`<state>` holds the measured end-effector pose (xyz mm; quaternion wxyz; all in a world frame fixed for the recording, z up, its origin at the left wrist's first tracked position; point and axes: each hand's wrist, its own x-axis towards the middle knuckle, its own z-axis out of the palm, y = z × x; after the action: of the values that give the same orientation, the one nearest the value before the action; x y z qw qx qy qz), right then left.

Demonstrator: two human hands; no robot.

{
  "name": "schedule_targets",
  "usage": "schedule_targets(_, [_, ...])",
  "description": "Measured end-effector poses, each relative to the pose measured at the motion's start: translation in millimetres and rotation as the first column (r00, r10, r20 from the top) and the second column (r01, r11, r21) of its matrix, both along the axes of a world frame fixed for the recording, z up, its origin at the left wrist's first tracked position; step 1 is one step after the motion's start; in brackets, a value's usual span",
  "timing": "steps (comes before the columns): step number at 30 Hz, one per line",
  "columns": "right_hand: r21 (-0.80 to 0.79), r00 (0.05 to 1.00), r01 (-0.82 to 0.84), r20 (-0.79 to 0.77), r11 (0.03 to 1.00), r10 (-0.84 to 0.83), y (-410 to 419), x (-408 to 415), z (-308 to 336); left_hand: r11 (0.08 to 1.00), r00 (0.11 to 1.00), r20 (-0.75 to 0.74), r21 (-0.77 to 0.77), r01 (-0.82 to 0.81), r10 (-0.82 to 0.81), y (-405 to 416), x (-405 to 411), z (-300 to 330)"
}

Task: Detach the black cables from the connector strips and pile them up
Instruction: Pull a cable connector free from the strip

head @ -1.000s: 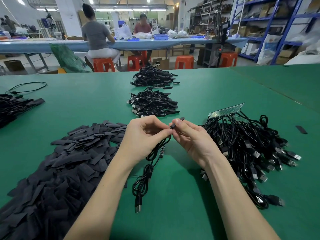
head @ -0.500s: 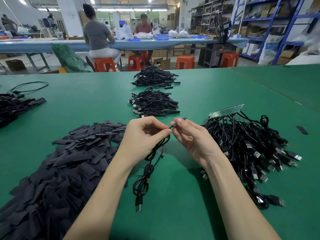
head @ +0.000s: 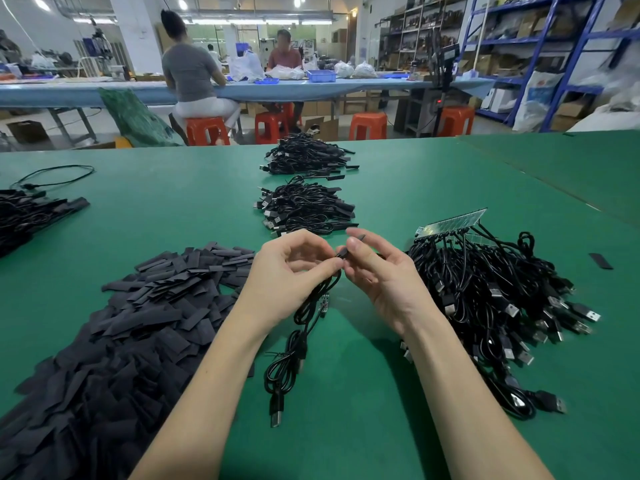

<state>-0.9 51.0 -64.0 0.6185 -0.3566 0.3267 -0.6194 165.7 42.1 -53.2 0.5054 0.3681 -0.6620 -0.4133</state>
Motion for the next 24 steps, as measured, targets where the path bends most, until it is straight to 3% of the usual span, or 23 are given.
schedule_targets(7, [-0.05, 0.993, 0.121, 0.016, 0.991, -0.12, -0.2, 9.0, 1.4, 0.998, 0.998, -0.048, 0.036, -0.047, 0.049, -0.8, -3.9, -3.4])
schedule_targets(14, [-0.062, 0.995, 0.104, -0.003, 0.993, -0.104, 1.2, 10.5, 1.1, 0.997, 0.998, -0.02, 0.052, -0.065, 0.067, -1.8, -2.2, -7.3])
schedule_targets(18, [-0.059, 0.994, 0.108, 0.007, 0.992, -0.107, 1.2, 8.5, -0.1, 0.997, 0.998, -0.07, 0.073, 0.014, -0.009, -0.1, -4.1, -4.5])
schedule_targets(24, [-0.057, 0.998, 0.058, 0.021, 0.997, -0.056, 2.0, 7.6, -0.6, 0.999, 0.996, -0.089, 0.03, -0.028, 0.03, 1.3, -5.8, -3.9])
